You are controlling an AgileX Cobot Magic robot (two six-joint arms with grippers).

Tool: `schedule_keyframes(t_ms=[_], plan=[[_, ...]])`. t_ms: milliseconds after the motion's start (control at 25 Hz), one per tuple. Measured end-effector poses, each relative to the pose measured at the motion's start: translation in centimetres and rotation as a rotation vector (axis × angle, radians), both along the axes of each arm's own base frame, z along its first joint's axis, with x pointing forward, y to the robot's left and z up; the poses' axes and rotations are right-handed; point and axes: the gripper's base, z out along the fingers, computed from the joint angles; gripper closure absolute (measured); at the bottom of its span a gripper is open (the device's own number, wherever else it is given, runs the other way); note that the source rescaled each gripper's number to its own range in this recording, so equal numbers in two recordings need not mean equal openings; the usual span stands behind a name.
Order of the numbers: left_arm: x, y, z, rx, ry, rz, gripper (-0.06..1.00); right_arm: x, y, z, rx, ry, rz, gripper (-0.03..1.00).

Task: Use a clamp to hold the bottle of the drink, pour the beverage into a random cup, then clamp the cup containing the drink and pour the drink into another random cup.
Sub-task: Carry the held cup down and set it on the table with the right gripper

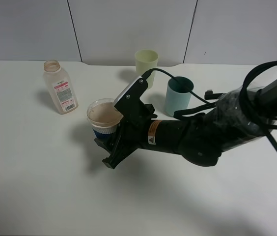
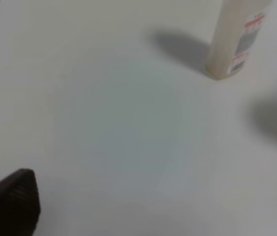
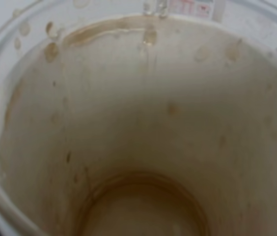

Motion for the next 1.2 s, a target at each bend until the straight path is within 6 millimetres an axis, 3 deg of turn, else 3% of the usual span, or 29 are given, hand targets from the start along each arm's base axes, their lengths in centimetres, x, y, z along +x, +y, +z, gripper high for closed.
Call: schedule_keyframes(t_ms=[680,1200], plan=[[0.0,0.0,0.0,0.0,0.0,0.0,-0.06,-0.1,0.1,-3.8,-0.024,-0.047,0.044,0.97],[0.0,0.0,0.0,0.0,0.0,0.0,-0.06,-0.1,0.2,-3.9,-0.019,-0.05,0.044,0.97]])
